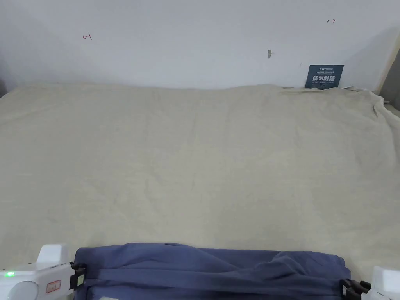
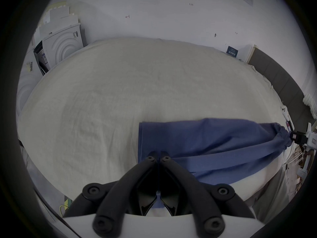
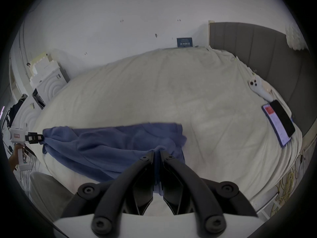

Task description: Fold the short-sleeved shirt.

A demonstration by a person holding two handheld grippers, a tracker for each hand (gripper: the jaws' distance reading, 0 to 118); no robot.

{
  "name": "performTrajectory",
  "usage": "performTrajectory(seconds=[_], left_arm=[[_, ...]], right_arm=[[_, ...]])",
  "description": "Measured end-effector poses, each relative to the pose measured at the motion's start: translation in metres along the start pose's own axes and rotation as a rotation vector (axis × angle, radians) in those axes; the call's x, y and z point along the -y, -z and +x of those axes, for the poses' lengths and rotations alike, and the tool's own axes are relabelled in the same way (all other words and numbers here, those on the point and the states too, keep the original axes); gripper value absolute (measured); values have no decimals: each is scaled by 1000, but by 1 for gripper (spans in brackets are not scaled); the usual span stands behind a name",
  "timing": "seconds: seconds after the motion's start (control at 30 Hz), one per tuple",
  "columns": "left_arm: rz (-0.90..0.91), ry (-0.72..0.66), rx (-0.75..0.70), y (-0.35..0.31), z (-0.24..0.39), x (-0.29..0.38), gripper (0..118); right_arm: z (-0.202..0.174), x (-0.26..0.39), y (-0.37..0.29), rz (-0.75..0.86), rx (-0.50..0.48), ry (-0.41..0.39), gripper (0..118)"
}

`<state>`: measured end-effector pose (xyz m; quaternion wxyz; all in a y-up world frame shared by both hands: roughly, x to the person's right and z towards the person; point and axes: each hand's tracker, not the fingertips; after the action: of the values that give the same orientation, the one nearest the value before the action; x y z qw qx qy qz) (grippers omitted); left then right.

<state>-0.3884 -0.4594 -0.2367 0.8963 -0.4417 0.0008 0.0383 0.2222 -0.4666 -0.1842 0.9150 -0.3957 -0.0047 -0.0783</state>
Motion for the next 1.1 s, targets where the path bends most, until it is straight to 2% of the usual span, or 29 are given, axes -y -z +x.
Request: performTrajectory(seconds=[0.37, 0.4, 0.43, 0.53, 0.57, 0.63, 0.67, 0.93, 1.1], left_arm=[[-34, -20, -26, 11, -1, 15, 0], [-38, -24, -24, 10, -2, 13, 2], [-45, -27, -19, 9, -2, 11, 12], [-32, -33, -10, -1, 3, 6, 24], [-22, -34, -13, -4, 4, 3, 44], [1, -32, -14, -12, 11, -4, 95], [21, -24, -10, -16, 12, -8, 106], [235, -44, 55, -64, 34, -57, 109], [300, -64, 69, -83, 49, -80, 109]], right_arm=[[-5, 20, 17, -55, 64, 14, 6], [-7, 19, 14, -55, 65, 16, 7], [-8, 19, 11, -51, 63, 20, 14], [-14, 12, -2, -33, 65, 32, 26], [-16, 7, -7, -16, 64, 29, 43], [-22, -4, -19, 33, 49, 19, 80], [-25, -11, -26, 62, 46, 11, 90], [-63, -76, -80, 301, 33, -60, 93], [-89, -102, -99, 407, 44, -92, 93]])
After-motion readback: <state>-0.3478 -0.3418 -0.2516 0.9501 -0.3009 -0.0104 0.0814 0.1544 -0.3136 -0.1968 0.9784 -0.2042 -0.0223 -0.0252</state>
